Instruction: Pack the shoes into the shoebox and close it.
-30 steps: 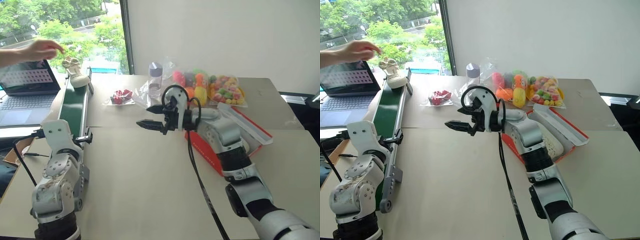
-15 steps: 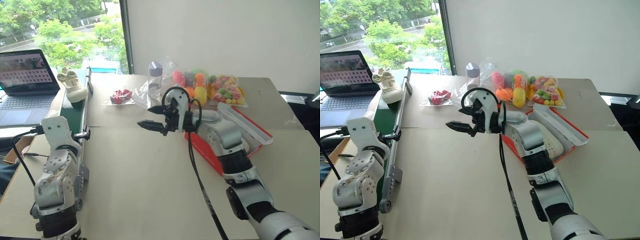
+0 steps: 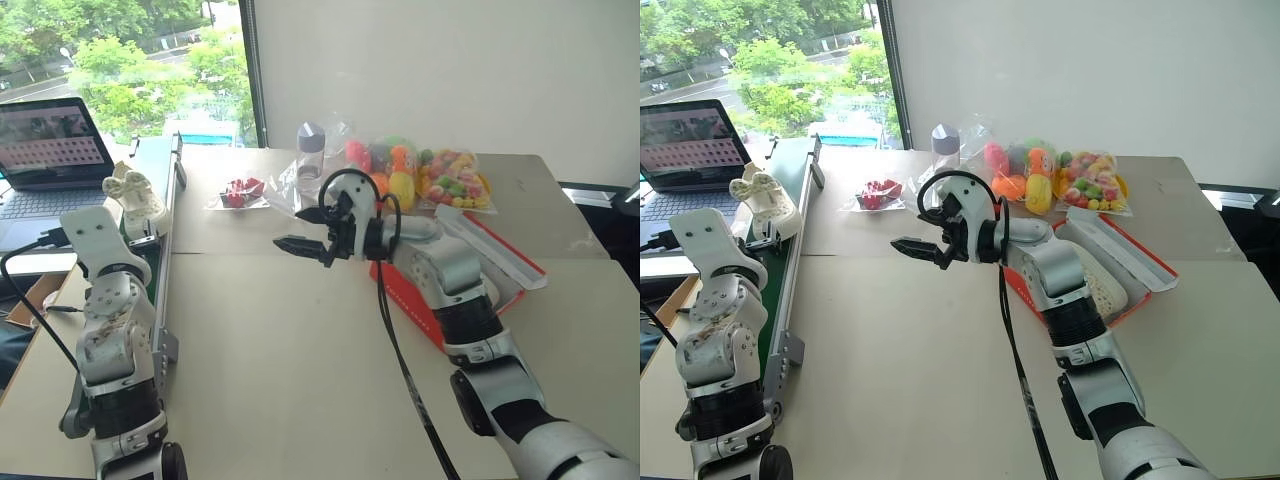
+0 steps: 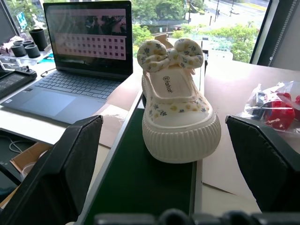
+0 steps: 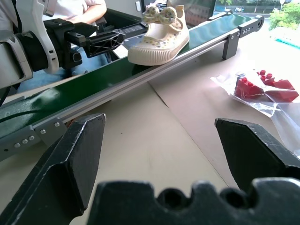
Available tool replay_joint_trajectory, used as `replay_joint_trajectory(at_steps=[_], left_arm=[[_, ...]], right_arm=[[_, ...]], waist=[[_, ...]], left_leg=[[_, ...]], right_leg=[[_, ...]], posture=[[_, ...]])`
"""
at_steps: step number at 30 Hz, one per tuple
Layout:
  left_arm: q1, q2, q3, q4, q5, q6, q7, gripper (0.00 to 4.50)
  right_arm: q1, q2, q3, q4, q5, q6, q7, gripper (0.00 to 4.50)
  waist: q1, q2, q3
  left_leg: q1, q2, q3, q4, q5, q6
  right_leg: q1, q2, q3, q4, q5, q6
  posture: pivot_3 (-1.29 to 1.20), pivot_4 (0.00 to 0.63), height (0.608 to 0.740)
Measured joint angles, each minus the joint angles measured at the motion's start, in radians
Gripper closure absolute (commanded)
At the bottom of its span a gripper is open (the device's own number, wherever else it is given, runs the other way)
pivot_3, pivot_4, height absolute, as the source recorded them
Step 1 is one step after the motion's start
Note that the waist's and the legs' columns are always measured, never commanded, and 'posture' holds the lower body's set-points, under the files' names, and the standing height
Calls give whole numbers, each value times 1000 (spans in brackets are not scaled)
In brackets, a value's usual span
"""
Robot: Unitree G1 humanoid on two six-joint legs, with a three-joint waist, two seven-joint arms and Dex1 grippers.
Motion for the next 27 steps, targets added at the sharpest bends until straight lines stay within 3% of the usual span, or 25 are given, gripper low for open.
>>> replay_joint_trajectory(at_steps=[15,18,25,27], left_arm=[[1,-18,22,137,-8,-84,5,0],[1,-25,34,142,-22,-94,4,783],[13,-42,39,141,-42,-130,-11,3447],[14,-44,41,141,-42,-132,-10,3986]], right_arm=[[-29,-41,-15,9,-10,0,-18,93],[-29,-46,-15,10,-12,0,-19,0],[-29,-53,-15,10,-18,1,-19,0],[-29,-55,-13,10,-19,2,-19,0]], waist=[[1,0,0],[2,0,0],[3,0,0],[5,0,0]], left_leg=[[-4,0,0,0,0,0],[-4,0,-1,0,1,-1],[-4,0,-1,1,2,-2],[-4,0,-1,1,2,-2]], right_leg=[[-4,0,-1,1,1,-2],[-4,0,-1,2,1,-2],[-4,0,-2,2,0,1],[-4,0,-2,1,0,1]], posture=[[0,150,740],[0,150,740],[0,150,740],[0,150,740]])
